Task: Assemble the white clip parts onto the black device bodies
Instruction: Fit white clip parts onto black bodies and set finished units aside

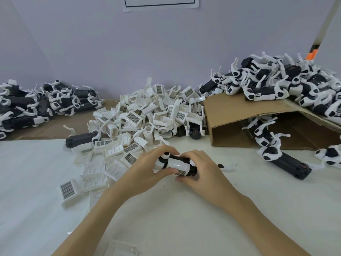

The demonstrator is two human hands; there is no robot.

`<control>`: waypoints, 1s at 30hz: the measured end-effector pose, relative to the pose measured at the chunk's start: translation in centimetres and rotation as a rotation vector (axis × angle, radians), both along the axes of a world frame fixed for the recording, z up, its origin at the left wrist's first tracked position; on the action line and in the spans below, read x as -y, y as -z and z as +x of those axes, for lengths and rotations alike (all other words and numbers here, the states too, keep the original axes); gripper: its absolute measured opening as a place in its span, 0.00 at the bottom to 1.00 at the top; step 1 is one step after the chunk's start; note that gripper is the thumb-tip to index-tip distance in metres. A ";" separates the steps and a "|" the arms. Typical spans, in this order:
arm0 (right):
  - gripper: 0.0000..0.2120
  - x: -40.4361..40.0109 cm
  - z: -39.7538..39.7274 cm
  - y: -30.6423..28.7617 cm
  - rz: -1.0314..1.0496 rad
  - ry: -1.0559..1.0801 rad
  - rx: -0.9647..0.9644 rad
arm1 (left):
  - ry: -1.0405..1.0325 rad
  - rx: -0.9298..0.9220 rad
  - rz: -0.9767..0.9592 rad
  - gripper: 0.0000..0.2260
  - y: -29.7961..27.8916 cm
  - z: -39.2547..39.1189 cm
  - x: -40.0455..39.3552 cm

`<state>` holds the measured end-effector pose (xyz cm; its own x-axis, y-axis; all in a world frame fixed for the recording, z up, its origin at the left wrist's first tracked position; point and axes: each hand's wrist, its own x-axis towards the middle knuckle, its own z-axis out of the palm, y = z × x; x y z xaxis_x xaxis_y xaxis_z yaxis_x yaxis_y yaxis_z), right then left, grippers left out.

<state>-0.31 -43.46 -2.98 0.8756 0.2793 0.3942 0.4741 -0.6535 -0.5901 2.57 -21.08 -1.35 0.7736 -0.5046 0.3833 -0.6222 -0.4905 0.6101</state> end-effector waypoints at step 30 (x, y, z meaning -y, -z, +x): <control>0.21 0.9 -0.4 -0.9 0.005 0.108 0.149 | -0.275 -0.056 -0.076 0.18 -2.0 -1.0 0.3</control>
